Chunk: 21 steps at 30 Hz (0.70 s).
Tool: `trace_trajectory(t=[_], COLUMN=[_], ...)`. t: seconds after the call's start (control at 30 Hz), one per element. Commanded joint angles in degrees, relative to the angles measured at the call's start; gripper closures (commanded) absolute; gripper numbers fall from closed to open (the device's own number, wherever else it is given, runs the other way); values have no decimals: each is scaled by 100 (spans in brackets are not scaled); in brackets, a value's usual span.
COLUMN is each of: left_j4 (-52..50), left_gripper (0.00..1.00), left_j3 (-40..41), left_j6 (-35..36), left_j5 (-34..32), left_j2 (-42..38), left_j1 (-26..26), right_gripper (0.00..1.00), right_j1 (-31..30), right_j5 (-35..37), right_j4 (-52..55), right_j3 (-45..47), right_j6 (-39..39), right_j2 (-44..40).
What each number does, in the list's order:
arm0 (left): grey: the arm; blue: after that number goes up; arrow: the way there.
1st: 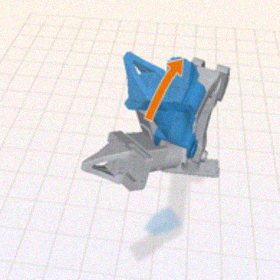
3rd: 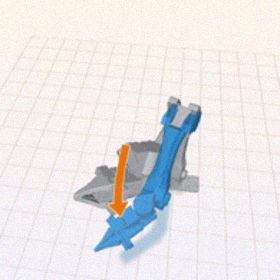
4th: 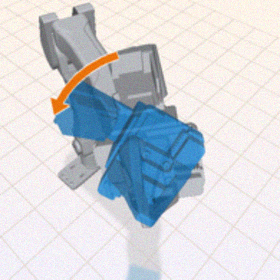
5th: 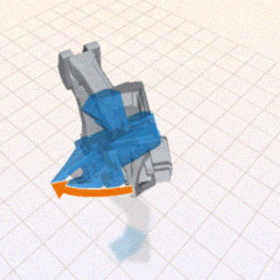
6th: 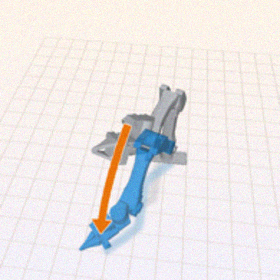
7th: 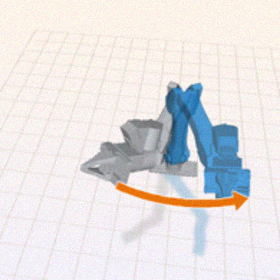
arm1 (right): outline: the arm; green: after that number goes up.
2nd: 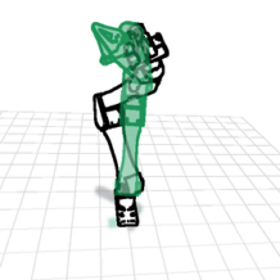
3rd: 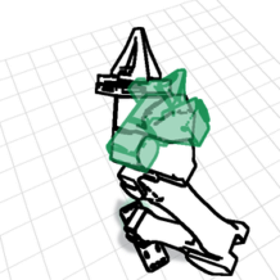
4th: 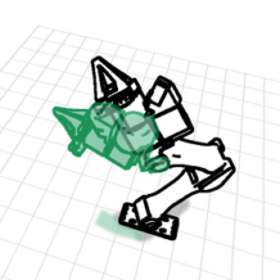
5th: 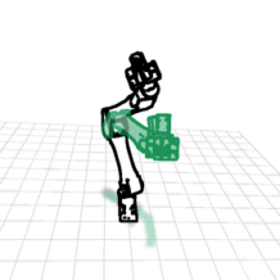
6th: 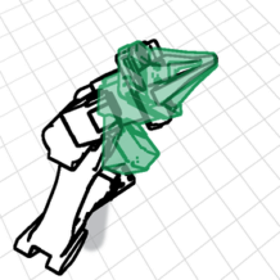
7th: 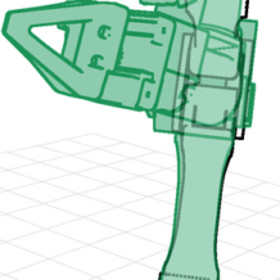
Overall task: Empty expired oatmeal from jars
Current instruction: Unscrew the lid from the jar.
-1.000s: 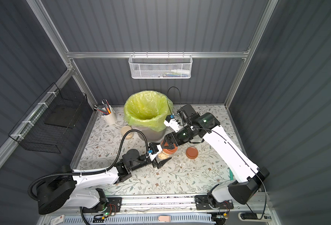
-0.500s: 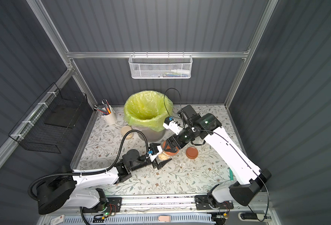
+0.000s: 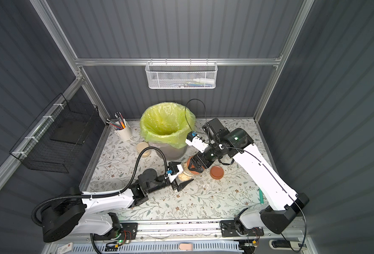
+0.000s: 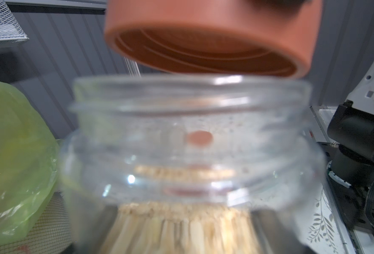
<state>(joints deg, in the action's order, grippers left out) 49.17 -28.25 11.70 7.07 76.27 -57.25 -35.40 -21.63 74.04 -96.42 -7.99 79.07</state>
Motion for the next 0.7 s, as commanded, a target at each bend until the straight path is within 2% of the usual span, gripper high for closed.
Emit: trace_trajectory(t=[0.0, 0.4, 0.67], left_j4=[536, 373, -139], left_gripper=[89, 89, 89], left_j3=[-15, 191, 458], left_j6=[-89, -86, -133], left_j5=[-65, -322, -568], left_j2=[-329, -683, -1285], left_j1=[54, 153, 174], right_gripper=[35, 34, 32], right_j1=[50, 303, 472], right_j5=[147, 72, -16], right_j4=[-112, -582, -1433], right_j3=[66, 575, 1711], right_j6=[23, 419, 1095], right_j2=[-162, -413, -673])
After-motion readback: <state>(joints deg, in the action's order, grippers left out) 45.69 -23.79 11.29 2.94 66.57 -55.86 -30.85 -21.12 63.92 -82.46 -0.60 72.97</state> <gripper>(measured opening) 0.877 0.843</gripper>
